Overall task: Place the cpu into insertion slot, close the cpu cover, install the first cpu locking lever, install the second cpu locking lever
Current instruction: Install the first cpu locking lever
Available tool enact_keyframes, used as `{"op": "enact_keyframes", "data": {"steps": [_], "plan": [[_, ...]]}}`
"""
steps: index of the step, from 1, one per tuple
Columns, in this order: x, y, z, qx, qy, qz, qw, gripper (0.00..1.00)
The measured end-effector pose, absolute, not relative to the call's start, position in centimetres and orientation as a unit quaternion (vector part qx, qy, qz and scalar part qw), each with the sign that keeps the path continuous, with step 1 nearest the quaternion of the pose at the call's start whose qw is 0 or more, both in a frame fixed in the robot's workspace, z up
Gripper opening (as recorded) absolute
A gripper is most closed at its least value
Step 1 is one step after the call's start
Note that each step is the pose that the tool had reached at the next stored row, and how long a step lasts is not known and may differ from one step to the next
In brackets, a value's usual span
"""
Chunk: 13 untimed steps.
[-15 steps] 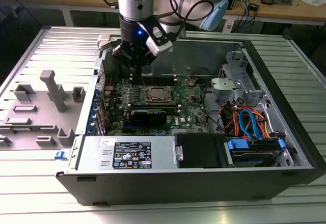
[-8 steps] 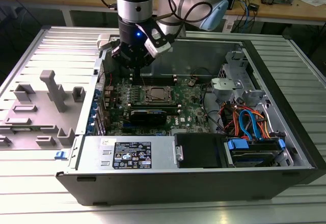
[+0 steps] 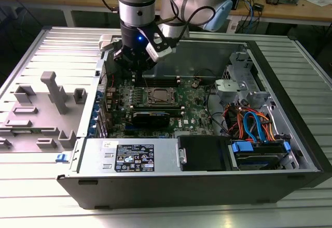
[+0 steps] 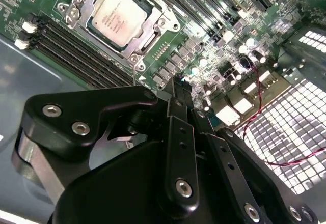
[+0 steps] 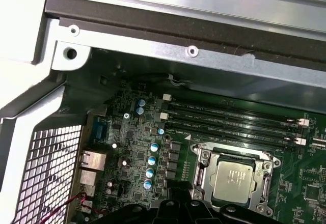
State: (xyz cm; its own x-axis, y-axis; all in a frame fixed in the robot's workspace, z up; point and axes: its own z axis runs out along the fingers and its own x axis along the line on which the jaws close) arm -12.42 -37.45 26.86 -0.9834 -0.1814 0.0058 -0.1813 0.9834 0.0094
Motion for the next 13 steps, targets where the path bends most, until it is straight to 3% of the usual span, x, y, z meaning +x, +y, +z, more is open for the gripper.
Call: {"op": "enact_keyframes", "data": {"steps": [13], "plan": [[-12.6,-36.3,26.6,0.091,-0.996,-0.009,0.003,0.11]]}}
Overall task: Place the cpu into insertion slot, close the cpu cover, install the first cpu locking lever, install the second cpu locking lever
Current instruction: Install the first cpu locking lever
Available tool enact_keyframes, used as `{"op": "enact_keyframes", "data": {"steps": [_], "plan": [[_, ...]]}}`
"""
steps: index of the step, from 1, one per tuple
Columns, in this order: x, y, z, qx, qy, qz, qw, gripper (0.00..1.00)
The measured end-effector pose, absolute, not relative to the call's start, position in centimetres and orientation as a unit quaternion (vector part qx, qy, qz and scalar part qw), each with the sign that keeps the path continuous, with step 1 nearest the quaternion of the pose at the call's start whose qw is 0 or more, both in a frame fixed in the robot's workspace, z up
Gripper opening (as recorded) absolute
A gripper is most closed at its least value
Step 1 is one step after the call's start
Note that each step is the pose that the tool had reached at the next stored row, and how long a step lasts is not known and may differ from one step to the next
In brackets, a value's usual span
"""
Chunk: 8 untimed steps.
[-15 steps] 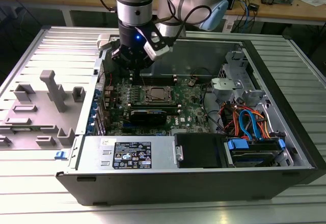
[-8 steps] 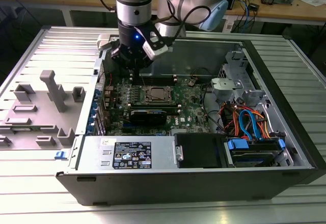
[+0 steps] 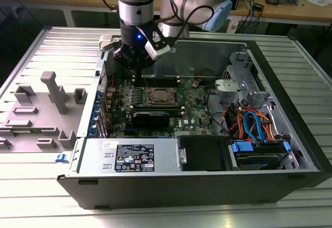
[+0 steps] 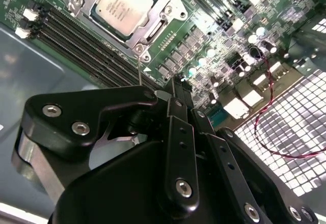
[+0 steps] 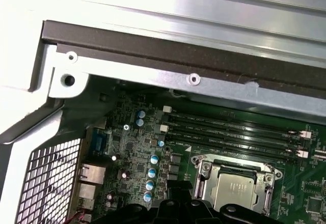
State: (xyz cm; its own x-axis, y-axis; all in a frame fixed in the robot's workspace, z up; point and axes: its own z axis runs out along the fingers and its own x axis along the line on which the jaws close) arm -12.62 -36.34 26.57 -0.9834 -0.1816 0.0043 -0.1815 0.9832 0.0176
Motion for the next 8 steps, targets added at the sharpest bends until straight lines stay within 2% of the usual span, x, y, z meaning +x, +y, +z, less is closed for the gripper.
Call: {"op": "enact_keyframes", "data": {"steps": [8], "plan": [[-12.59,-35.70,26.34,0.091,-0.996,-0.009,0.003,0.11]]}}
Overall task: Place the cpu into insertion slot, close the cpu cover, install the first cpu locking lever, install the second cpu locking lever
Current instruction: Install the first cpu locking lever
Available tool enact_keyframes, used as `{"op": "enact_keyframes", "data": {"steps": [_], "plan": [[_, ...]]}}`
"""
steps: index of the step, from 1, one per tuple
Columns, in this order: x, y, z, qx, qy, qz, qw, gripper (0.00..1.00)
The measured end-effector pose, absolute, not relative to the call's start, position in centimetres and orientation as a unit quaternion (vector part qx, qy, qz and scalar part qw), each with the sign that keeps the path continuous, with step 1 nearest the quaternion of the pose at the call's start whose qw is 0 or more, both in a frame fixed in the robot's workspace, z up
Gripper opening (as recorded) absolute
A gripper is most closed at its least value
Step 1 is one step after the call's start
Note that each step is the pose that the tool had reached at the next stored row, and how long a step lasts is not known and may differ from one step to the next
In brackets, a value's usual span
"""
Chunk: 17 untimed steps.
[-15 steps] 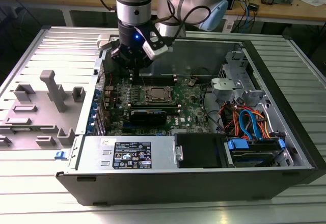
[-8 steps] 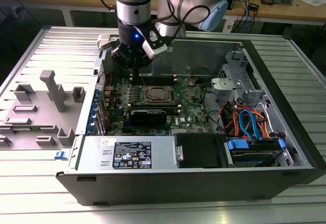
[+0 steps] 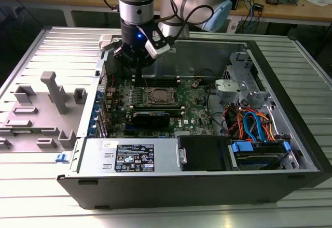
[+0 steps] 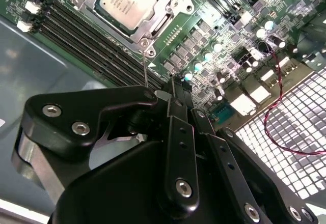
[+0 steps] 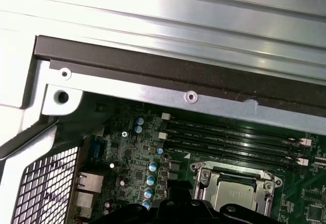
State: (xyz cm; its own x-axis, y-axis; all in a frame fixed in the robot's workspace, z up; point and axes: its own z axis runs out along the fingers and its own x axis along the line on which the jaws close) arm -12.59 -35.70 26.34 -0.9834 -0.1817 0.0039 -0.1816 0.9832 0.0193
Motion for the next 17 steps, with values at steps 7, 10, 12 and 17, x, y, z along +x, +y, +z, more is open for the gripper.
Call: {"op": "enact_keyframes", "data": {"steps": [7,10,12,17], "plan": [[-12.08,-35.47,26.26,0.091,-0.996,-0.010,0.003,0.11],[-12.46,-35.47,26.25,0.091,-0.996,-0.010,0.003,0.11],[-12.92,-35.43,26.24,0.091,-0.996,-0.010,0.003,0.11],[-12.68,-34.91,26.19,0.091,-0.996,-0.010,0.003,0.11]]}}
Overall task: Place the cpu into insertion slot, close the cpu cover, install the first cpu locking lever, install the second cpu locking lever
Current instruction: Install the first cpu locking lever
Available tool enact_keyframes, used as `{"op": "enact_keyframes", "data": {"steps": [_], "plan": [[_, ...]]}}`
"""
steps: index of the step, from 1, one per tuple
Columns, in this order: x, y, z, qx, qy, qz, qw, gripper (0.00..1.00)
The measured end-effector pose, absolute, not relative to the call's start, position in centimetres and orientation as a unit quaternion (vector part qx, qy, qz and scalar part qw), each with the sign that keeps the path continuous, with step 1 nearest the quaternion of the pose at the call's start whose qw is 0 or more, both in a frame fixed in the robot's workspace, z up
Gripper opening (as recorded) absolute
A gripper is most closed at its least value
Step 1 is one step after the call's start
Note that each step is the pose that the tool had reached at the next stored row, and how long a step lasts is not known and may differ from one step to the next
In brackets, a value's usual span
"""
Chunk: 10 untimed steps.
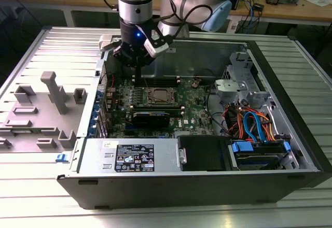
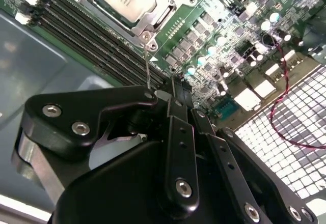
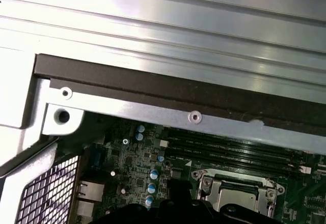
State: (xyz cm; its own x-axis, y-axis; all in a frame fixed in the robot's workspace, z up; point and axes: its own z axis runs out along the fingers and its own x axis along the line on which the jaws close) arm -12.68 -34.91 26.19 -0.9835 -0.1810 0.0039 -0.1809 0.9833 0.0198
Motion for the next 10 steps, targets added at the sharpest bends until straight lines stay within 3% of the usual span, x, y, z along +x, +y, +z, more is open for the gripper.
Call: {"op": "enact_keyframes", "data": {"steps": [10], "plan": [[-9.4,-34.5,26.2,0.089,-0.996,-0.010,0.003,0.11]]}}
